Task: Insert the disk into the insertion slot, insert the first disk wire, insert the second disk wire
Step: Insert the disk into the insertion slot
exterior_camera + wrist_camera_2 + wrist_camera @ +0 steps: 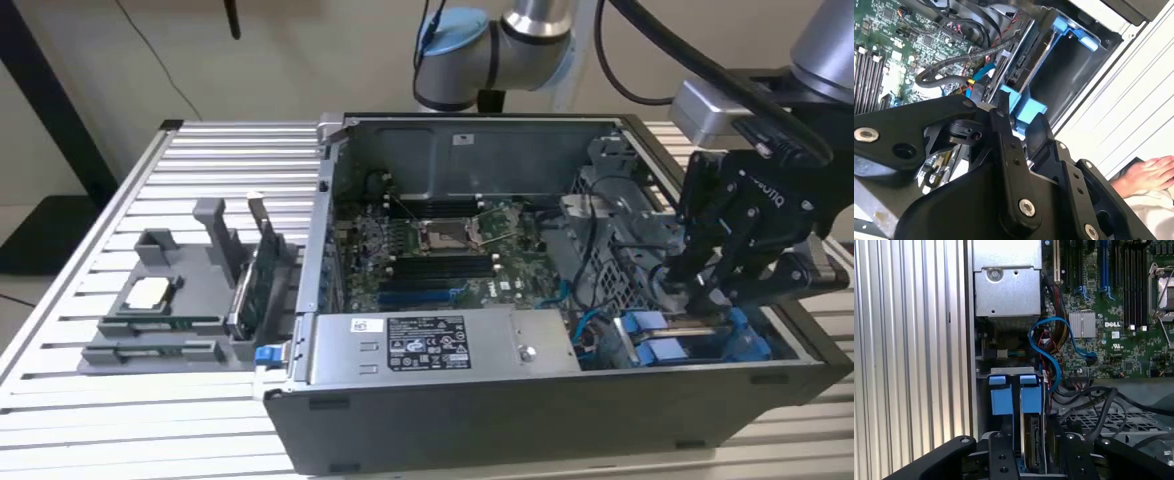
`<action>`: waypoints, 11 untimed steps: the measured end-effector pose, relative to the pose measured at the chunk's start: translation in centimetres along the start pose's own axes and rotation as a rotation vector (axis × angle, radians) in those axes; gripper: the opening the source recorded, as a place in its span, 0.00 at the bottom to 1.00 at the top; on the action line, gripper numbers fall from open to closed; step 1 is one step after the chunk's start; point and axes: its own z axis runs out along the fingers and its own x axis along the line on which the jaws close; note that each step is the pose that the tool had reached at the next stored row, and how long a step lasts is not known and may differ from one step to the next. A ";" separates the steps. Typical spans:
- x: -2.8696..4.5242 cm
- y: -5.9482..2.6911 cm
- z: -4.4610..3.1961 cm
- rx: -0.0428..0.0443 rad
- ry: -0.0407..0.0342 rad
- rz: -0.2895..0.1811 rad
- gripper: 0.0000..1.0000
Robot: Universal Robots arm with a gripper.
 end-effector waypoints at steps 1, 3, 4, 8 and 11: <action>0.00 0.00 0.00 0.0000 -0.0001 0.000 0.41; -0.03 0.00 -0.05 0.0000 0.0000 0.000 0.41; -0.04 0.00 -0.09 0.0000 0.0003 0.000 0.41; -0.12 0.03 -0.63 0.0000 0.0015 0.000 0.41; -0.21 0.06 -1.25 0.0001 0.0031 0.000 0.41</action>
